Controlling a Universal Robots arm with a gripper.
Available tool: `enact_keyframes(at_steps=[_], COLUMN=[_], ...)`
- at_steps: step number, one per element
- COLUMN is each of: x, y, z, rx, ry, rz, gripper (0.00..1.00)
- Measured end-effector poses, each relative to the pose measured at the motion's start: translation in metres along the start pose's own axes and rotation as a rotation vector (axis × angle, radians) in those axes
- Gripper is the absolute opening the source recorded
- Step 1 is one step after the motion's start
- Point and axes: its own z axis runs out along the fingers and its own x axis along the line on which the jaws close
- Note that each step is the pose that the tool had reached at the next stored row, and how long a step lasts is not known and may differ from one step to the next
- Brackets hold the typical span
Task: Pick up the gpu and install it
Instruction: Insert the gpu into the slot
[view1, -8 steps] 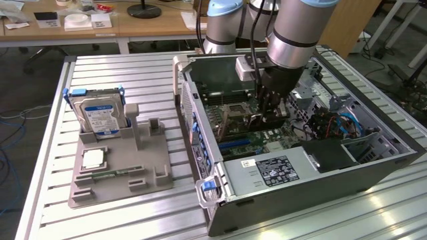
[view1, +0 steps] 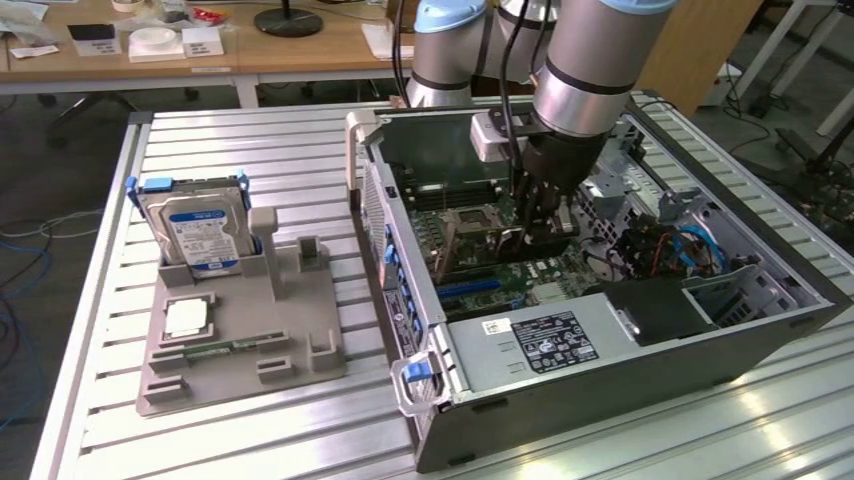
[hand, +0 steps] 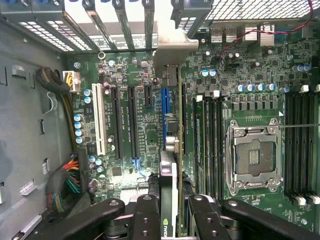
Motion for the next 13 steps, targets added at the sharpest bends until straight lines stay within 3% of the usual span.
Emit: enact_keyframes(at_steps=[5,9,13], x=[-0.0001,-0.0001,-0.0001], y=[0.0007,0.0010,0.0010], z=[0.0000,0.0000,0.0000], rx=[0.0000,0.0003,0.0001], ry=[0.0000,-0.0081,-0.0082], rz=[0.000,0.000,0.000], gripper=[0.27,0.27,0.27])
